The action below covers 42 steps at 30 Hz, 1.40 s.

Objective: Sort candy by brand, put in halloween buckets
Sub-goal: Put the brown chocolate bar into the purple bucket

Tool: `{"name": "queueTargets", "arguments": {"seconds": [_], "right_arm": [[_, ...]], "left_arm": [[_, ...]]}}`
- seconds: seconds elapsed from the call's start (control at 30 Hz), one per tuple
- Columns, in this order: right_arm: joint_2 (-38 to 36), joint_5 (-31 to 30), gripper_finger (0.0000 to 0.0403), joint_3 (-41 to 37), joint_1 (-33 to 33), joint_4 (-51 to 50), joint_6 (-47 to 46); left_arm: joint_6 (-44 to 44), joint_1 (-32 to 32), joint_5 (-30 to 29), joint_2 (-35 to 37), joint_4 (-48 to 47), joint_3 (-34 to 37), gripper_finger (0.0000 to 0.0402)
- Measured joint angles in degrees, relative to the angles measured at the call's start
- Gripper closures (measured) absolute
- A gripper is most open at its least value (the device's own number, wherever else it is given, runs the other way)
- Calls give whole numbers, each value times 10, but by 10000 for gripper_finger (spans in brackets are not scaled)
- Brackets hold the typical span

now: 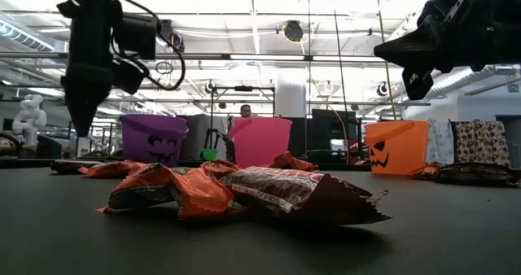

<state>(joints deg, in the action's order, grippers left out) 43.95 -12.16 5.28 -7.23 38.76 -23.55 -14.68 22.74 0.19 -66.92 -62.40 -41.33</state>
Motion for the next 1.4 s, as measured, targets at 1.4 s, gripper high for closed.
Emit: {"name": "queueTargets", "arguments": {"seconds": [1.4], "right_arm": [[0,0,403,0,0,0,2]], "left_arm": [[-29,-8,31,-129,109,46,222]]}}
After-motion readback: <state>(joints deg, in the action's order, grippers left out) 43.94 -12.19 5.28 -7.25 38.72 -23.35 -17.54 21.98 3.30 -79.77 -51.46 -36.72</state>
